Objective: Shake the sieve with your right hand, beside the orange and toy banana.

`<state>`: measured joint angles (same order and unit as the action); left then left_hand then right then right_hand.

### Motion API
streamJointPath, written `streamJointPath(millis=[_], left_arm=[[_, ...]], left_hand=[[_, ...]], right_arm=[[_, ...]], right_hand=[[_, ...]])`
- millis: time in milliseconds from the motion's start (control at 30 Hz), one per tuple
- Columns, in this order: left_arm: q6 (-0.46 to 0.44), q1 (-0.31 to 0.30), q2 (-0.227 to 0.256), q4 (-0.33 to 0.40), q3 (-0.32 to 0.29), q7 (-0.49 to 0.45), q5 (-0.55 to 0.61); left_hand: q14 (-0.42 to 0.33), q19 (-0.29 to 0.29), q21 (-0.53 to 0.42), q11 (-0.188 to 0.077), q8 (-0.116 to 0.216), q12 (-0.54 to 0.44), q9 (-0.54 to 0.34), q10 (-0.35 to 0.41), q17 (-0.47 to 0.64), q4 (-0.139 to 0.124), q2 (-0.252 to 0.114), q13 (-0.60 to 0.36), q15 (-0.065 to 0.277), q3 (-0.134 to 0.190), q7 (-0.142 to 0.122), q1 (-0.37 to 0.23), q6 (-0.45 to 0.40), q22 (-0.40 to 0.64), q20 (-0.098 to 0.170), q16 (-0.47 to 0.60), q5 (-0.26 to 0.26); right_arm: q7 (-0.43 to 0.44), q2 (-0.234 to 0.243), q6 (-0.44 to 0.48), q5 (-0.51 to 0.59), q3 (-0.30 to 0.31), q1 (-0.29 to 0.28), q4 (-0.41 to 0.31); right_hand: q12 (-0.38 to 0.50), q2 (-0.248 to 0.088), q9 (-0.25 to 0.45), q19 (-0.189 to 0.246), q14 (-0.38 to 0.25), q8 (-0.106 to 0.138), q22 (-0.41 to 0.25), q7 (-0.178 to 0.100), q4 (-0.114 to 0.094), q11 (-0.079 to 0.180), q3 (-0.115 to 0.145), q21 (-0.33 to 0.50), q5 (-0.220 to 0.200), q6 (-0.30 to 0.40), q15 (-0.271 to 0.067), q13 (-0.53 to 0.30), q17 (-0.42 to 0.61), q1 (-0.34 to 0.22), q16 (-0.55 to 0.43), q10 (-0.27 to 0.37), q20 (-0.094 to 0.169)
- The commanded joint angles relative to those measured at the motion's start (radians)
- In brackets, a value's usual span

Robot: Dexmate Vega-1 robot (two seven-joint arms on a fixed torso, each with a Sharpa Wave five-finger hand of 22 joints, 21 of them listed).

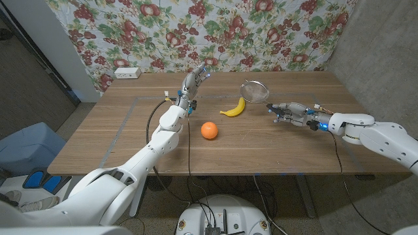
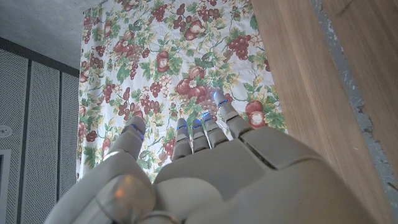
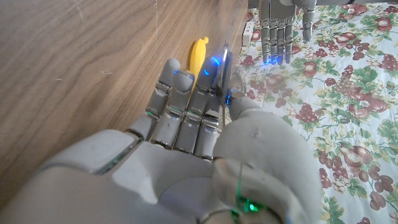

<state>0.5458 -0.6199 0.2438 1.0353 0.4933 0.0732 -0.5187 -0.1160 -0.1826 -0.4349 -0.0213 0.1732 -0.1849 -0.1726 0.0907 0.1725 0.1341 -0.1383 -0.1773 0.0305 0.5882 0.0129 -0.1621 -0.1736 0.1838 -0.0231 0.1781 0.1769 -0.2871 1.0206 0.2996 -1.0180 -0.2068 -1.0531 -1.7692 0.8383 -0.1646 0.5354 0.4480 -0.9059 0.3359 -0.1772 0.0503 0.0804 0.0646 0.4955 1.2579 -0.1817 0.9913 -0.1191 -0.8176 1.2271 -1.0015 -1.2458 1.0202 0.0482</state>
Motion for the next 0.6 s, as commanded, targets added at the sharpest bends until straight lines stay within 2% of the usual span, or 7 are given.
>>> streamJointPath(millis=[33, 200, 333, 467, 600], left_arm=[[0.003, 0.009, -0.004, -0.016, -0.001, 0.005, -0.004], [0.004, 0.014, -0.008, -0.027, -0.002, 0.011, -0.008], [0.009, 0.019, -0.012, -0.039, -0.002, 0.016, -0.009], [0.012, 0.024, -0.015, -0.048, -0.003, 0.019, -0.011], [0.016, 0.028, -0.017, -0.057, -0.003, 0.023, -0.011]], left_hand=[[0.001, -0.007, 0.001, 0.004, 0.007, -0.006, 0.0, -0.001, 0.003, 0.0, -0.002, -0.001, -0.005, 0.01, 0.008, 0.009, -0.006, 0.002, -0.002, 0.006, 0.001], [0.001, -0.007, 0.001, 0.006, 0.007, -0.006, 0.0, -0.001, 0.003, 0.0, -0.002, -0.001, -0.005, 0.011, 0.008, 0.01, -0.006, 0.002, -0.002, 0.006, 0.001], [0.001, -0.008, 0.002, 0.006, 0.007, -0.007, 0.0, -0.001, 0.003, 0.0, -0.002, -0.001, -0.005, 0.012, 0.007, 0.011, -0.006, 0.002, -0.002, 0.006, 0.001], [0.001, -0.008, 0.002, 0.006, 0.007, -0.007, 0.0, 0.0, 0.003, 0.0, -0.002, -0.001, -0.004, 0.013, 0.007, 0.012, -0.006, 0.002, -0.002, 0.006, 0.001], [0.001, -0.008, 0.003, 0.006, 0.007, -0.006, 0.0, -0.001, 0.003, 0.0, -0.001, -0.001, -0.004, 0.014, 0.008, 0.013, -0.006, 0.002, -0.002, 0.006, 0.001]], right_arm=[[-0.025, -0.011, -0.043, 0.008, -0.004, 0.004, 0.013], [-0.124, -0.054, -0.13, -0.004, -0.001, 0.007, 0.068], [-0.229, -0.107, -0.212, -0.029, 0.004, 0.012, 0.135], [-0.271, -0.159, -0.291, -0.049, 0.024, -0.003, 0.167], [-0.284, -0.187, -0.344, -0.054, 0.043, -0.019, 0.173]], right_hand=[[-0.003, -0.009, 0.003, 0.0, -0.008, 0.002, -0.001, 0.015, 0.032, 0.033, 0.041, 0.008, -0.007, 0.009, -0.093, -0.004, 0.0, -0.003, 0.003, 0.027, 0.059], [-0.003, -0.009, 0.004, -0.004, -0.006, 0.003, -0.001, 0.013, 0.031, 0.033, 0.041, 0.006, -0.007, 0.011, -0.093, -0.006, 0.0, -0.001, 0.004, 0.024, 0.061], [-0.001, -0.007, 0.007, -0.006, -0.004, 0.003, -0.001, 0.011, 0.03, 0.035, 0.04, 0.006, -0.008, 0.009, -0.093, -0.013, 0.0, 0.001, 0.005, 0.02, 0.064], [-0.002, -0.004, 0.008, -0.01, 0.0, 0.004, -0.001, 0.003, 0.027, 0.037, 0.037, 0.004, -0.008, 0.013, -0.093, -0.011, 0.0, 0.007, 0.007, 0.02, 0.068], [-0.003, -0.001, 0.009, -0.012, 0.005, 0.003, 0.0, 0.003, 0.026, 0.04, 0.035, 0.003, -0.01, 0.011, -0.094, -0.01, 0.0, 0.011, 0.01, 0.02, 0.074]])
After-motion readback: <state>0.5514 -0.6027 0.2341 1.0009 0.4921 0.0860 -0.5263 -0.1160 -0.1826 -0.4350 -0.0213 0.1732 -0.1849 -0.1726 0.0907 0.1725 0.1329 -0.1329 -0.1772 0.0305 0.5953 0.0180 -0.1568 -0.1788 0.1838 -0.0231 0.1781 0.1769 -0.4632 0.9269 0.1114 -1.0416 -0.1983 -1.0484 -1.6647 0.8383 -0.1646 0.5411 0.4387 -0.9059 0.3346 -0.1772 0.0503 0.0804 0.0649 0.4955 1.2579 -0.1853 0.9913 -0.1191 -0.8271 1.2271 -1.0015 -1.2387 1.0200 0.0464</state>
